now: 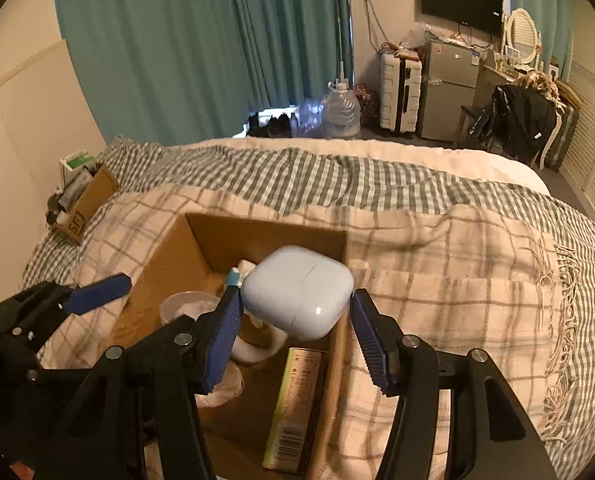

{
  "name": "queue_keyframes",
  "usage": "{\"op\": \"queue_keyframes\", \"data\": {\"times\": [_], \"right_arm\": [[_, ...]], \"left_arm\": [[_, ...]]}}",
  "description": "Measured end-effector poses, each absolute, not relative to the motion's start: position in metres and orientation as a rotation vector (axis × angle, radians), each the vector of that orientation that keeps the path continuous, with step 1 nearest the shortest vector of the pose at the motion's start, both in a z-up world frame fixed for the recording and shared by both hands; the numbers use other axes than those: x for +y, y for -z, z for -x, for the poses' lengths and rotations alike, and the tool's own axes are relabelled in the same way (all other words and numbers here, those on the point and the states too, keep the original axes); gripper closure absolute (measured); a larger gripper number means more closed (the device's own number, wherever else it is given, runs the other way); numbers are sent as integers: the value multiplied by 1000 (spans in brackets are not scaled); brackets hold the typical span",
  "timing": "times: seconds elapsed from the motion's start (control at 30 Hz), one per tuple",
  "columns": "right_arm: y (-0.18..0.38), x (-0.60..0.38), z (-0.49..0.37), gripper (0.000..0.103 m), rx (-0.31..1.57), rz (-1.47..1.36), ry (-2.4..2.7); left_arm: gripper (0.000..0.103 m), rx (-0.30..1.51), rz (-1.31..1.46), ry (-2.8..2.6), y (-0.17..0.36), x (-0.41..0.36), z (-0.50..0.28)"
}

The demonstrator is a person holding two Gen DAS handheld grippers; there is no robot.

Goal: Organize objects
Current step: 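Lower the swab jar and earbud case into the cardboard box and release, then move the right tool down to the grey folding hanger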

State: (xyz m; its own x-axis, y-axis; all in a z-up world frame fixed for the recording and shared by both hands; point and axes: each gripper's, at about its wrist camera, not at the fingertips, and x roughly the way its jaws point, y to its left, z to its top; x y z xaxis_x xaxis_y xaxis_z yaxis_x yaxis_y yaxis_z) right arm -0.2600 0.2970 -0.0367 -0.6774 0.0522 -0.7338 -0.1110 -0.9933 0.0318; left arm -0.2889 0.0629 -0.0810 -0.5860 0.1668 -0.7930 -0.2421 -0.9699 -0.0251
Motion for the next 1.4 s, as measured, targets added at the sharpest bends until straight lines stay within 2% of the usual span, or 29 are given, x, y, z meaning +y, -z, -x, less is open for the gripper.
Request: {"op": "queue_keyframes", "data": {"times": [0.03,0.07,0.17,0.3,0.47,0.63,0.8,0.97,1.2,1.3,1.4], "right_arm": [[31,297,256,31,120,1200,-2799],[24,297,251,24,122,1178,-2800],[-3,298,230,24,87,1127,-2780],[-39,292,196,18,48,1063,-2751],[-74,274,146,16,-19,1037,-2725],[-85,252,100,12,-72,1031,-2717],[-79,238,63,12,-48,1042,-2723],[-38,225,55,12,-54,1118,-2684],[78,205,69,12,-57,1399,-2594],[118,201,81,12,-91,1495,-2539],[146,202,93,12,-72,1581,-2489]], "left_arm": [[15,130,1287,-2613,79,62,286],[14,137,1276,-2627,74,60,282],[13,147,1260,-2634,61,54,269],[3,124,1199,-2676,31,39,242],[0,70,1098,-2721,-6,15,195],[0,52,1084,-2746,-19,-4,154],[0,102,1059,-2793,-16,-19,114],[0,75,1113,-2817,15,-29,93],[0,74,1223,-2874,92,-40,72],[0,83,1307,-2861,122,-45,74],[0,18,1395,-2828,142,-54,80]]}}
